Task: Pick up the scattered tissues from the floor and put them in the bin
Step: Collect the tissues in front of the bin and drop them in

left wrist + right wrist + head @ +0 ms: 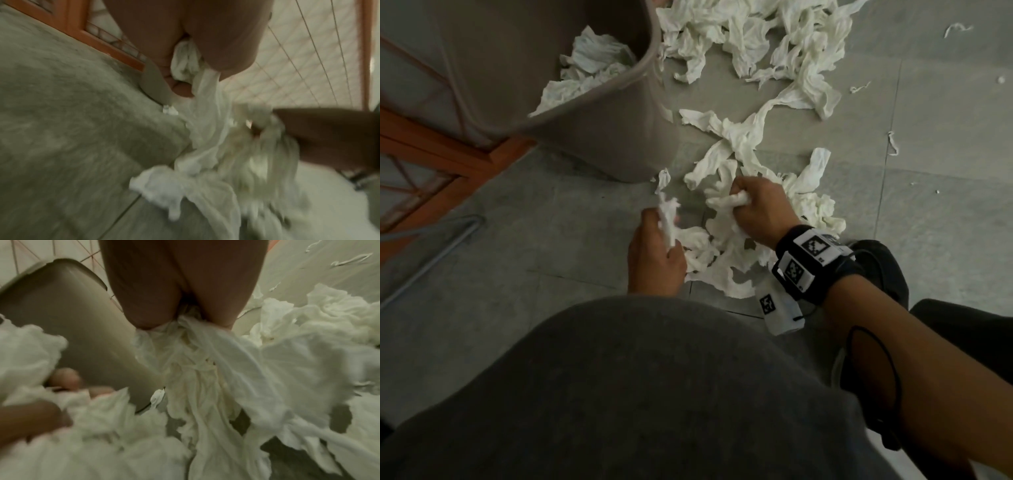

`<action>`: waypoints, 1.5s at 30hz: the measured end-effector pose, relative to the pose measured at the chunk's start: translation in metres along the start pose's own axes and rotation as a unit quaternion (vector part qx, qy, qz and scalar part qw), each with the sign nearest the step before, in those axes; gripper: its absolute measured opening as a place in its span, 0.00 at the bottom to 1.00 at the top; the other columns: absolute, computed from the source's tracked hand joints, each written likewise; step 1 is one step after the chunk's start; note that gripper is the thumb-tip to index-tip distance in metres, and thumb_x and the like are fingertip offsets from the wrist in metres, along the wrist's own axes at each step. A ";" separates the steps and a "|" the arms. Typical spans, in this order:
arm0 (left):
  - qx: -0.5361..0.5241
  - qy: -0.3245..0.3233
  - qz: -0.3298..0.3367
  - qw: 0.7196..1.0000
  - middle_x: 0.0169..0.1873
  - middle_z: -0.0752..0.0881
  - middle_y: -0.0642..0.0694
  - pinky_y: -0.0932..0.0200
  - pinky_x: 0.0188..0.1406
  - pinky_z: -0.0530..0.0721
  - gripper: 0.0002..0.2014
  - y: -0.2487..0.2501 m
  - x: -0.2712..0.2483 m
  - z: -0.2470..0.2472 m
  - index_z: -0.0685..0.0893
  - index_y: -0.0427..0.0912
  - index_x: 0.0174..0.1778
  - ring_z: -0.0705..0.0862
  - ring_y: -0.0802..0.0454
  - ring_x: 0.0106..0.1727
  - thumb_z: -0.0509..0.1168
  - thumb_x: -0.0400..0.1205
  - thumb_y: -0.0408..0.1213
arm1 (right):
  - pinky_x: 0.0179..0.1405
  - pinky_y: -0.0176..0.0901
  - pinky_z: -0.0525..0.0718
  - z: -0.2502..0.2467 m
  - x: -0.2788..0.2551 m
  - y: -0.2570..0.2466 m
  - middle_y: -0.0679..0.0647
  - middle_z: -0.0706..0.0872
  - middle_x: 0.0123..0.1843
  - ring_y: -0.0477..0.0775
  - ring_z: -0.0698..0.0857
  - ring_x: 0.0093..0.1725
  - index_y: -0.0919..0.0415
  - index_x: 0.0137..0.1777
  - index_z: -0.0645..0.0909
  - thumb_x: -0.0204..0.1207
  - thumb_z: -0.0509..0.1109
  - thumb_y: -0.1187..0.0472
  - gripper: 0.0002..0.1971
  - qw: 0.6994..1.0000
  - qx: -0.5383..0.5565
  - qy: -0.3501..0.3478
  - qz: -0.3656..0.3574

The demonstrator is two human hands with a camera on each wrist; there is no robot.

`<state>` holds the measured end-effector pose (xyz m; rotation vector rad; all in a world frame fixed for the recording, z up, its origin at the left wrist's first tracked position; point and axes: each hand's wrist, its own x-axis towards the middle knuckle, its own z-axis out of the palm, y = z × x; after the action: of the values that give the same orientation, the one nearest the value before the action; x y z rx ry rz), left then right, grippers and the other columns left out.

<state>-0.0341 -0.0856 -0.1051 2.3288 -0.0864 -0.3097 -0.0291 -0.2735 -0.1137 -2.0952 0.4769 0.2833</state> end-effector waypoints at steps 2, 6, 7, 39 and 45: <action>0.024 -0.071 -0.023 0.997 0.63 0.81 0.41 0.42 0.60 0.84 0.27 -0.001 -0.009 0.016 0.69 0.50 0.72 0.81 0.42 0.63 0.65 0.77 0.28 | 0.39 0.38 0.68 -0.005 0.000 0.000 0.55 0.80 0.42 0.54 0.77 0.44 0.54 0.34 0.74 0.69 0.63 0.73 0.11 1.000 0.014 0.028 0.002; 0.116 -0.157 -0.029 0.980 0.69 0.76 0.43 0.44 0.64 0.79 0.32 -0.014 -0.017 0.043 0.68 0.48 0.75 0.72 0.44 0.70 0.69 0.76 0.52 | 0.45 0.48 0.78 -0.008 0.000 -0.005 0.60 0.82 0.47 0.58 0.80 0.47 0.63 0.45 0.76 0.72 0.61 0.70 0.05 0.997 0.070 0.038 0.025; 0.140 -0.174 -0.037 0.974 0.67 0.76 0.43 0.44 0.62 0.79 0.33 -0.021 -0.017 0.048 0.71 0.46 0.73 0.72 0.43 0.69 0.70 0.74 0.56 | 0.48 0.50 0.80 -0.009 -0.001 -0.005 0.59 0.84 0.48 0.58 0.82 0.48 0.64 0.49 0.76 0.73 0.62 0.68 0.06 0.994 0.090 0.036 0.042; 0.068 0.034 0.067 0.995 0.48 0.86 0.35 0.55 0.47 0.81 0.08 -0.006 0.056 0.017 0.86 0.32 0.47 0.86 0.40 0.49 0.67 0.74 0.29 | 0.51 0.55 0.82 0.042 -0.004 0.034 0.56 0.78 0.67 0.67 0.84 0.58 0.48 0.72 0.70 0.76 0.65 0.49 0.24 0.977 -0.189 -0.077 0.056; 0.052 0.009 -0.033 0.998 0.57 0.88 0.38 0.50 0.57 0.84 0.24 -0.014 0.061 0.008 0.73 0.44 0.70 0.86 0.39 0.57 0.64 0.77 0.29 | 0.47 0.52 0.80 0.042 -0.004 0.035 0.56 0.77 0.61 0.64 0.83 0.53 0.58 0.57 0.78 0.76 0.65 0.46 0.17 0.988 -0.135 -0.035 0.062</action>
<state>0.0226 -0.0907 -0.1328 2.4415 -0.0166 -0.3231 -0.0486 -0.2545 -0.1614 -2.3122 0.5536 0.5171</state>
